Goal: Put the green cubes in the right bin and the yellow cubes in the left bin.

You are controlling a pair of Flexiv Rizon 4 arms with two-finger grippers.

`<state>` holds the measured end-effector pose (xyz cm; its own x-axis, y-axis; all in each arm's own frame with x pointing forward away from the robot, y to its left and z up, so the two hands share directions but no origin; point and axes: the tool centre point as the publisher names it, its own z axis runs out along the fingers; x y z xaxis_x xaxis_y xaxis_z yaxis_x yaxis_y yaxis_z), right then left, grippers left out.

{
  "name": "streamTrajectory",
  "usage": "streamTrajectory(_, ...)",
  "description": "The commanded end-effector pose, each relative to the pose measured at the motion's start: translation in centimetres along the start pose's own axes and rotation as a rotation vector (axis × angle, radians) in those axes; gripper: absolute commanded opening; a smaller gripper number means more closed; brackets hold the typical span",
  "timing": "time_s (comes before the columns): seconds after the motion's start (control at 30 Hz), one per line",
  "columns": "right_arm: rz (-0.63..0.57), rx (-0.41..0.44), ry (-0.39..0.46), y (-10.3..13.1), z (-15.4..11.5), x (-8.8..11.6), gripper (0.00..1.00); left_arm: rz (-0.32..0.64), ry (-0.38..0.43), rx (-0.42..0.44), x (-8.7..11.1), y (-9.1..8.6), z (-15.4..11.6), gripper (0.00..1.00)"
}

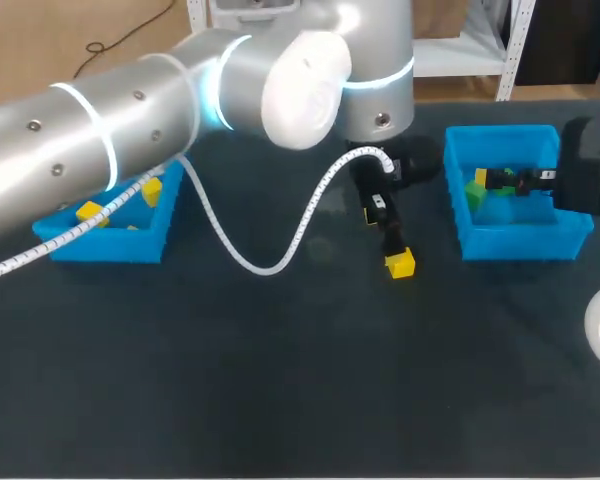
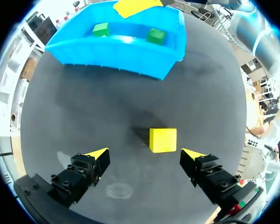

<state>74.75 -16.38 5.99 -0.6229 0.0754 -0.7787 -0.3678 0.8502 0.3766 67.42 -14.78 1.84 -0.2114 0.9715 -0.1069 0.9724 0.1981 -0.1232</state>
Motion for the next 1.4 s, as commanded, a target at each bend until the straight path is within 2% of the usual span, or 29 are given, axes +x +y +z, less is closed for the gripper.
streamTrajectory(0.03,0.002,-0.006,0.003,-0.1,-0.1,-0.1,1.00,0.006,0.007,-0.023,-0.1,-1.1,0.5,1.00)
streamTrajectory(0.43,0.002,-0.006,0.003,-0.1,-0.1,-0.1,1.00,0.004,0.029,-0.044,-0.5,-1.7,1.8,1.00)
streamTrajectory(0.63,0.002,-0.006,0.003,-0.1,-0.1,-0.1,1.00,-0.028,0.051,-0.053,-0.9,-0.4,3.2,1.00)
streamTrajectory(0.87,0.002,-0.006,0.003,-0.1,-0.1,-0.1,1.00,-0.057,0.048,-0.063,-1.5,0.3,3.6,1.00)
streamTrajectory(0.93,0.002,-0.006,0.003,-0.1,-0.1,-0.1,1.00,-0.065,0.040,-0.065,-1.6,0.4,3.6,0.68)
streamTrajectory(0.97,0.002,-0.006,0.003,-0.1,-0.1,-0.1,1.00,-0.074,0.034,-0.067,-1.7,0.4,3.6,0.38)
streamTrajectory(1.0,0.002,-0.006,0.003,-0.1,-0.1,-0.1,1.00,-0.078,0.024,-0.071,-1.8,0.5,3.6,0.05)
streamTrajectory(1.03,0.002,-0.006,0.003,-0.1,-0.1,-0.1,1.00,-0.079,0.024,-0.071,-1.8,0.5,3.5,0.00)
streamTrajectory(1.2,0.002,-0.006,0.003,-0.1,-0.1,-0.1,1.00,-0.114,-0.007,-0.087,-1.6,0.9,3.3,0.00)
streamTrajectory(1.4,0.002,-0.006,0.003,-0.1,-0.1,-0.1,1.00,-0.189,-0.069,-0.105,-0.4,2.0,2.1,0.00)
